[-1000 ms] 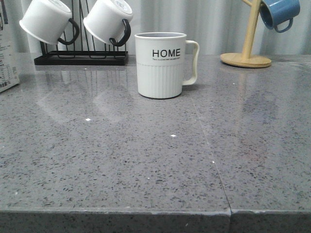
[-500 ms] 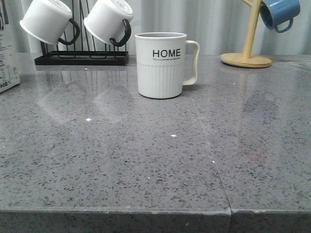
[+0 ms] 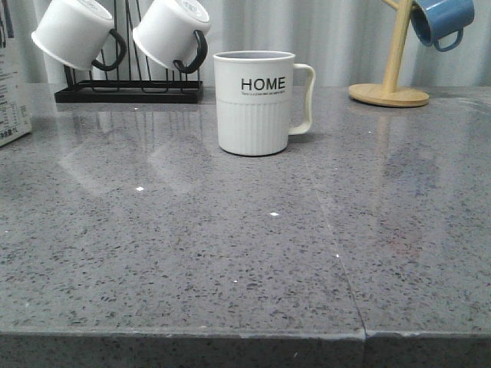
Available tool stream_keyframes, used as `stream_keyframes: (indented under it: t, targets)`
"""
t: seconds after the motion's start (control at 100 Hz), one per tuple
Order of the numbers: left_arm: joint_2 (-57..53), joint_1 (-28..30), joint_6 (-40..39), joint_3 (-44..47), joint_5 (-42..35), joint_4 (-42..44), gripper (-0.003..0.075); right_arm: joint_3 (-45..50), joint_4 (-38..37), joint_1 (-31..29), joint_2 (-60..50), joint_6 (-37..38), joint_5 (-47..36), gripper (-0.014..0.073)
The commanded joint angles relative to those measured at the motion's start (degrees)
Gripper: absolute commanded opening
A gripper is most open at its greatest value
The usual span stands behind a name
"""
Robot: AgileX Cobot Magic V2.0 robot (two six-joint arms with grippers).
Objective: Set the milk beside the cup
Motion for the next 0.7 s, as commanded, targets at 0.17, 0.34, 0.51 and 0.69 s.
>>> stream_keyframes:
  t: [0.17, 0.34, 0.51, 0.69]
  targets:
    - [6.3, -3.5, -0.2, -5.4, -7.2, -0.6, 0.0680, -1.4, -0.5, 0.1, 0.1, -0.1, -4.0, -0.0066]
    - [11.8, -3.5, -0.2, -7.2, -12.3, -0.6, 0.0680, -1.4, -0.5, 0.1, 0.1, -0.1, -4.0, -0.0066]
    - [17.8, -3.5, -0.2, -10.1, -15.7, -0.6, 0.0680, -1.4, -0.5, 0.1, 0.1, -0.1, -4.0, -0.0066]
    - [20.7, -3.5, -0.2, -11.6, -16.3, -0.6, 0.0631, -1.4, -0.5, 0.1, 0.1, -0.1, -4.0, -0.0066]
